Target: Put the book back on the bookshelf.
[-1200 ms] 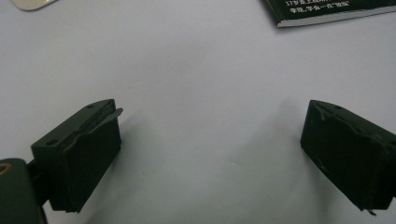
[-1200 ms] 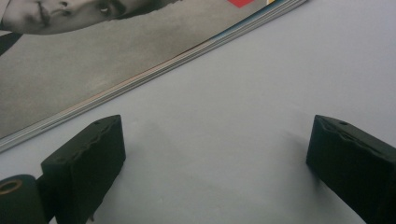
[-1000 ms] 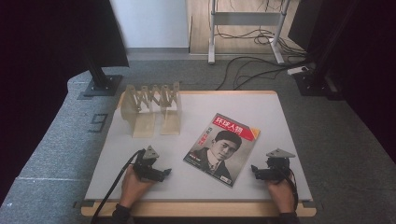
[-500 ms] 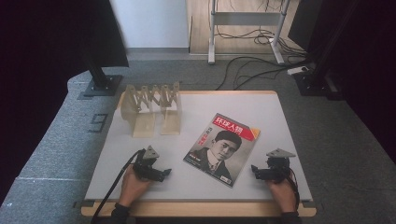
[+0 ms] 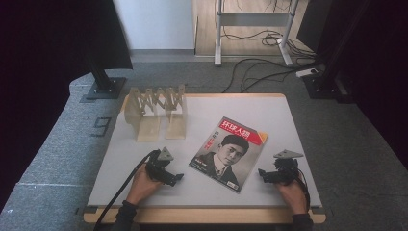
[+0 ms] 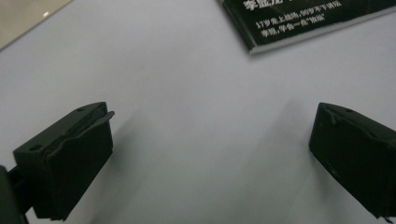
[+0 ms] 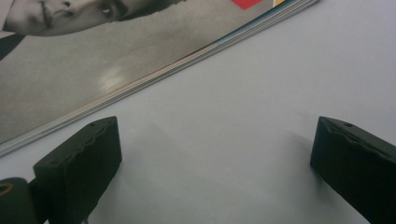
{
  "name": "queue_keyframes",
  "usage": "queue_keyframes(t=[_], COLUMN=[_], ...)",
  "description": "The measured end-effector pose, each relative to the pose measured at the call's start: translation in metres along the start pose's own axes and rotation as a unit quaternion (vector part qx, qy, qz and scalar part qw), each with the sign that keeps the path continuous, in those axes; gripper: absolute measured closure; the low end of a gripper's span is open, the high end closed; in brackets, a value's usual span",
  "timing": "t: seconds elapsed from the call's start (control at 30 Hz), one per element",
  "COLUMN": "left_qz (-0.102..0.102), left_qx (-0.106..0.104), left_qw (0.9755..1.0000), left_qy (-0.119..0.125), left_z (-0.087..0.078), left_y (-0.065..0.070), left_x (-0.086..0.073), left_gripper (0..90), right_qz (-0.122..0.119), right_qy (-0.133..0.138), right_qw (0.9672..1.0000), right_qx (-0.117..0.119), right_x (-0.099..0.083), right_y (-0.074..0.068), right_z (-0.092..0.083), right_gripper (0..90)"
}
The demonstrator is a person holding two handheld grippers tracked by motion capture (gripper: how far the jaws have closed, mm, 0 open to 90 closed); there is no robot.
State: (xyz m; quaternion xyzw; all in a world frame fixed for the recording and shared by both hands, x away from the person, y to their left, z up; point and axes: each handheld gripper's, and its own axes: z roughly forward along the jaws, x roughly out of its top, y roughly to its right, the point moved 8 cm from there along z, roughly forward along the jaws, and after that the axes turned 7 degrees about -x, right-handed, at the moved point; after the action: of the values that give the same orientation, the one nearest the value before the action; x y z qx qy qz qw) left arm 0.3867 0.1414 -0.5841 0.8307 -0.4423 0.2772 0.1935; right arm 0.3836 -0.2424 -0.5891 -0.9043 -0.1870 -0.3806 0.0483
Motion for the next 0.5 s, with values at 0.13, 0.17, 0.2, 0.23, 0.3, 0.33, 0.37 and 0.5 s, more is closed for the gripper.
queue_keyframes(t=[0.13,0.17,0.2,0.23,0.3,0.33,0.37,0.5], left_qz=[0.008,0.009,0.01,0.013,0.02,0.022,0.023,0.032], left_qx=[-0.007,-0.01,-0.014,-0.015,-0.02,-0.024,-0.027,-0.037], left_qw=[0.9999,0.9999,0.9998,0.9998,0.9996,0.9995,0.9994,0.9988], left_qy=[0.006,0.008,0.007,0.007,0.005,0.003,0.004,0.0], left_z=[0.004,0.005,0.006,0.009,0.013,0.016,0.018,0.027], left_y=[0.0,0.0,0.0,0.001,0.002,0.004,0.005,0.011], left_x=[0.015,0.019,0.021,0.025,0.031,0.034,0.037,0.044], left_gripper=[0.0,0.0,0.0,0.0,0.0,0.0,0.0,0.0], right_qz=[-0.002,-0.005,-0.005,-0.007,-0.01,-0.011,-0.014,-0.014], right_qy=[0.003,0.006,0.006,0.009,0.014,0.017,0.022,0.024], right_qw=[1.0,0.9999,0.9999,0.9999,0.9998,0.9997,0.9996,0.9996], right_qx=[0.007,0.008,0.008,0.007,0.01,0.009,0.01,0.008], right_x=[0.01,0.014,0.014,0.016,0.024,0.028,0.036,0.046], right_y=[0.0,-0.001,-0.001,-0.001,0.0,0.001,0.003,0.008], right_z=[0.006,0.007,0.007,0.008,0.011,0.012,0.015,0.021], right_gripper=[0.2,0.0,0.0,0.0,0.0,0.0,0.0,0.0])
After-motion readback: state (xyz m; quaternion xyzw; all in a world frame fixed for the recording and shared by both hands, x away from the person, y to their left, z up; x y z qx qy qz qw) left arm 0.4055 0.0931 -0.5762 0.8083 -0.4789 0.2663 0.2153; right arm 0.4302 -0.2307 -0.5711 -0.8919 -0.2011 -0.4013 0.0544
